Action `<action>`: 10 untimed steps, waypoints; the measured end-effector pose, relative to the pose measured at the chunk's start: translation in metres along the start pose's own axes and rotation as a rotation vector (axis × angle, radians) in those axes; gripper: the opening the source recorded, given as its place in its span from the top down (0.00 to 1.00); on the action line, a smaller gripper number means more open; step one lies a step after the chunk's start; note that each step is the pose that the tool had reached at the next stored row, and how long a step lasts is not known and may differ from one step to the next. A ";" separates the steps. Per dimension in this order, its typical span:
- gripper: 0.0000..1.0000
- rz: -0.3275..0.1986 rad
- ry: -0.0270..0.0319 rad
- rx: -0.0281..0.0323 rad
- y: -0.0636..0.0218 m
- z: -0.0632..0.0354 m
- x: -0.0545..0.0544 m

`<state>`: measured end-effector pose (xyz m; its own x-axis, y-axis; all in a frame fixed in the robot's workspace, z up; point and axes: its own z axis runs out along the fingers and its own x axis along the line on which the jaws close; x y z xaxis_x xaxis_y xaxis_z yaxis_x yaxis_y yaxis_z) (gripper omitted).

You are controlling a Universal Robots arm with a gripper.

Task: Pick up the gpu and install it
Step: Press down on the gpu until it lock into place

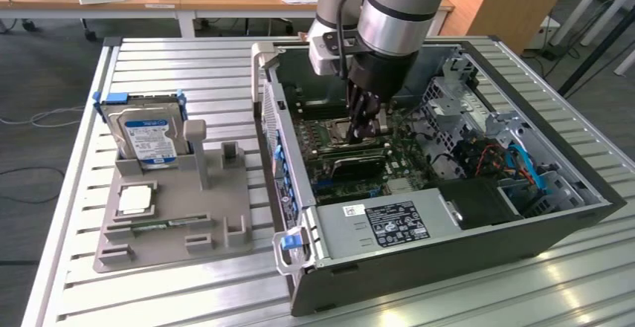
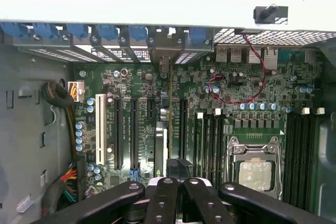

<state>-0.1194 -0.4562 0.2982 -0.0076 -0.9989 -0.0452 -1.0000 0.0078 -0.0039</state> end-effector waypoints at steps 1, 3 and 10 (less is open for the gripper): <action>0.89 0.000 0.0000 0.0000 0.0000 0.0000 0.000; 0.89 0.000 0.0002 -0.0001 0.0000 -0.0003 0.000; 0.89 0.000 0.0004 -0.0001 0.0000 -0.0007 0.000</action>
<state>-0.1194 -0.4562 0.2989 -0.0076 -0.9990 -0.0448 -1.0000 0.0077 -0.0038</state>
